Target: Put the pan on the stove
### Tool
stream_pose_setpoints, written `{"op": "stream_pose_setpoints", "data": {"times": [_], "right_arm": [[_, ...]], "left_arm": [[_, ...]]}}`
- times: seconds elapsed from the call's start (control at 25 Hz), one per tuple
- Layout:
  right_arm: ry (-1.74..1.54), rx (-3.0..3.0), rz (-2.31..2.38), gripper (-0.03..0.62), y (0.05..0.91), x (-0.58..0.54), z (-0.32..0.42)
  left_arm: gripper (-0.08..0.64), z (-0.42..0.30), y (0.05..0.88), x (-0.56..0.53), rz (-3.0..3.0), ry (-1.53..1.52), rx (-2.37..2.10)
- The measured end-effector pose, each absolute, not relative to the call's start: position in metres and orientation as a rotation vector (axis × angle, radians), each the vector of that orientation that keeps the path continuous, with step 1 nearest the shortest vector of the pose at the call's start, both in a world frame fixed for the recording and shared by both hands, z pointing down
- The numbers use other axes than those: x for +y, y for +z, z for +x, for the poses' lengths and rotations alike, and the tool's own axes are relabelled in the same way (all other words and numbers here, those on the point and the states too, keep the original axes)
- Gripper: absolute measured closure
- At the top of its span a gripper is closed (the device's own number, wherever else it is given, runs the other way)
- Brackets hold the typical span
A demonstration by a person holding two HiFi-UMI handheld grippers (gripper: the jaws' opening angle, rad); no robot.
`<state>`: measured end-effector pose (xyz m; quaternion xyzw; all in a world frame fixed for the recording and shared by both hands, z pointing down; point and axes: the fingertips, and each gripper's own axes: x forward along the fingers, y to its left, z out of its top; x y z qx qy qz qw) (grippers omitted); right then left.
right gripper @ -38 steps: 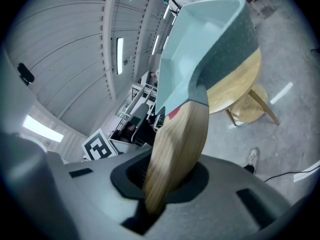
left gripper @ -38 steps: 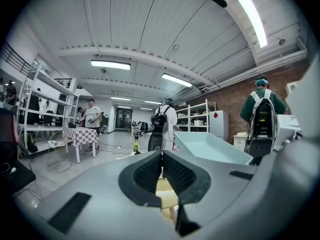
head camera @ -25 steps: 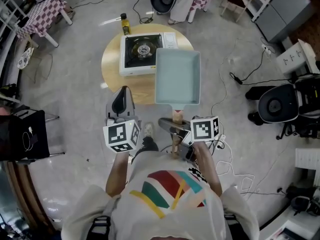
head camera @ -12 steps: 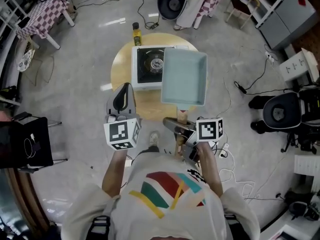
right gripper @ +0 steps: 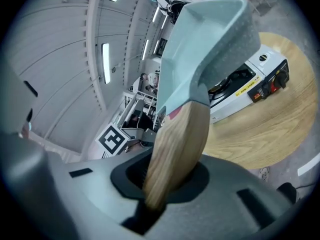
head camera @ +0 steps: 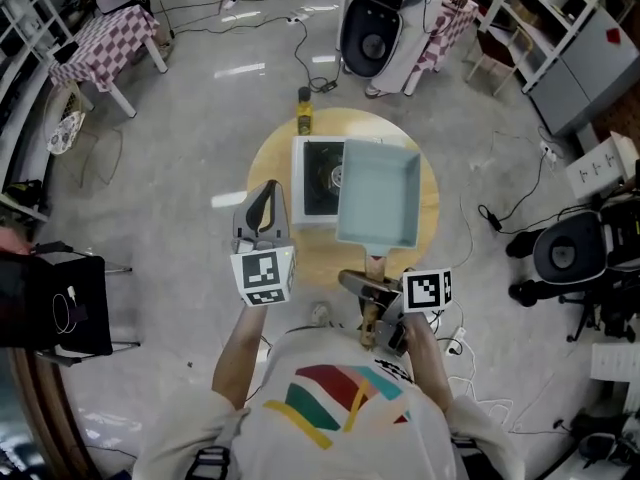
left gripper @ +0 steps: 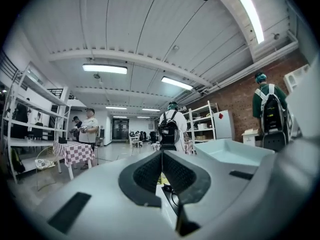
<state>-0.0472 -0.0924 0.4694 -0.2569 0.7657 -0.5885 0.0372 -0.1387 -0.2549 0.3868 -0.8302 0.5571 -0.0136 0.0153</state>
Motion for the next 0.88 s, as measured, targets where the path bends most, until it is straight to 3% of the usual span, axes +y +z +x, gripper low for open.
{"op": "stream_pose_setpoints", "data": {"times": [0.88], "right_arm": [[-1.69,2.445,-0.777,0.569,0.442,-0.156,-0.049]], "left_arm": [[0.554,-0.14,0.376,-0.282,-2.453,-0.094,1.855]]}}
